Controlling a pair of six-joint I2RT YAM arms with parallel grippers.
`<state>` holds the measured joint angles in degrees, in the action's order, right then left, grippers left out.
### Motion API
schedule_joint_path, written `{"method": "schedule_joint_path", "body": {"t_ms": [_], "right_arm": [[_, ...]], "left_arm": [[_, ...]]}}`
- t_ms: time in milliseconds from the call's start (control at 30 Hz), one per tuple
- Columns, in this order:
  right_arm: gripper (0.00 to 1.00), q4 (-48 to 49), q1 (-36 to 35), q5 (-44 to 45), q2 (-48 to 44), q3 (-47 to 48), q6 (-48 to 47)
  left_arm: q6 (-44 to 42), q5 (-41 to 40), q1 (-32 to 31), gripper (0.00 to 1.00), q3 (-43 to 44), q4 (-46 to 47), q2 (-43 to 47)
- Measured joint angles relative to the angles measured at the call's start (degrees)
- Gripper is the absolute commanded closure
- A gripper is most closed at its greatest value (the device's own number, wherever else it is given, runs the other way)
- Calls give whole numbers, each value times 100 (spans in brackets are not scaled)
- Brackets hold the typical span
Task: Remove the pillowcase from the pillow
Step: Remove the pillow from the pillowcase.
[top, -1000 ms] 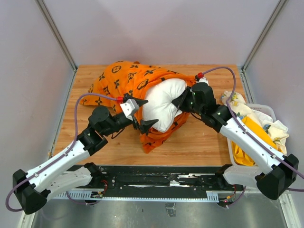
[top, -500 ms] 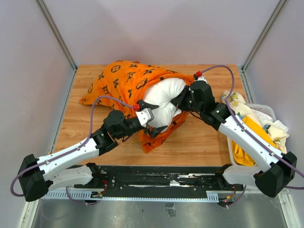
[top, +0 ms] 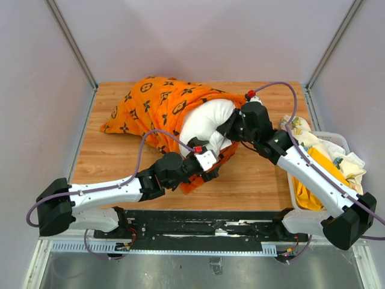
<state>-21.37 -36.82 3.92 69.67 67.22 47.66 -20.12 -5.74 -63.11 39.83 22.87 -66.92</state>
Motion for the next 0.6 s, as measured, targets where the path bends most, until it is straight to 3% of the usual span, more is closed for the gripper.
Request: {"method": "schedule_joint_path", "body": {"t_ms": [233,400,600], "right_arm": [[99,15,2,-114,-2,2,-20],[99,52,4,-275,-2,13,-37],[99,133,9,-372,0,79,-72]], "left_arm": [[-774,-2315,-382,2,-376,1176,-304],[-1292,-2988,-455,1,-986,2264,-85],[-1864,-3563,-463,1,-1067,3095,-361]]}}
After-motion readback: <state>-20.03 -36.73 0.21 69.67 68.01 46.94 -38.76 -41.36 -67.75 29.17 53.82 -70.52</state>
